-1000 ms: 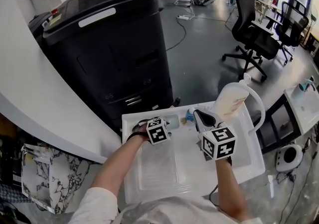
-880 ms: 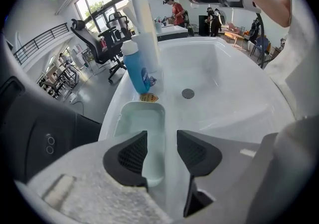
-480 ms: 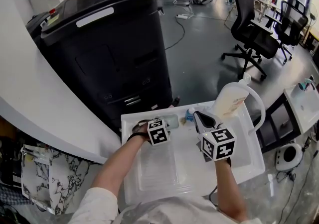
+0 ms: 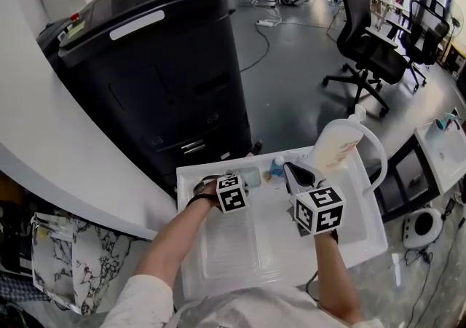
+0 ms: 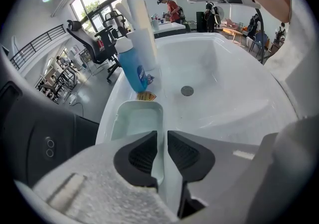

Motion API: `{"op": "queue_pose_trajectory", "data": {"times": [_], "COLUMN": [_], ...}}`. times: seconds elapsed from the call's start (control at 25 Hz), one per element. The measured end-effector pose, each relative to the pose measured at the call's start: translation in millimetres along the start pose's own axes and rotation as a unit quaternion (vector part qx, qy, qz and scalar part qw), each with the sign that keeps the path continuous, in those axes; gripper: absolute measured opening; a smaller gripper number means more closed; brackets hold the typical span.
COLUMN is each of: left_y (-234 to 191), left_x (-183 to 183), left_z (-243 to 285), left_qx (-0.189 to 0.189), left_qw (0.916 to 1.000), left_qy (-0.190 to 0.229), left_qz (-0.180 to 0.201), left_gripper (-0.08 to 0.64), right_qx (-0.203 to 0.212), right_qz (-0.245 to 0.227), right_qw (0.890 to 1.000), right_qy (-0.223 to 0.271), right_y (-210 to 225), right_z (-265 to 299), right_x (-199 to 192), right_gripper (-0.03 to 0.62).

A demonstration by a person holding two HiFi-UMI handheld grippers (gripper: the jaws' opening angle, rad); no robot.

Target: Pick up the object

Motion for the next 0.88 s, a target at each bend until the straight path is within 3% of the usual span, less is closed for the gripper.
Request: {"op": "queue_pose_trajectory", "data": {"times": [0.32,0.88], "left_y": [0.8,1.1], "left_x": [0.0,4.7], "left_z": [1.4,-7.8], "left_qx": [-0.001,0.015], "left_qw": [1.0,0.9998], "left_qy": [-0.008,0.0], "left_qz": [0.003,-0.013], "left_gripper": [0.025,0.011], "right_qx": [-0.002,0.005], "right_qz": [0.005,0.005], "right_qw": [1.0,1.0], "right_qy": [-0.002,0.0], "right_y": [3.6,-1.3], "right_z": [-0.3,-2.7], "right_x": [-1.5,-0.1], "right_gripper": [0.003,0.003]}}
Point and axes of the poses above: the fingertips, and each gripper's own axes: z forward along the fingers, y to its right, x out of its top, the point moved 2 cm from there along -z, backward along the fingers, and after that the axes turned 14 degrees about z, right-handed, at the moved point
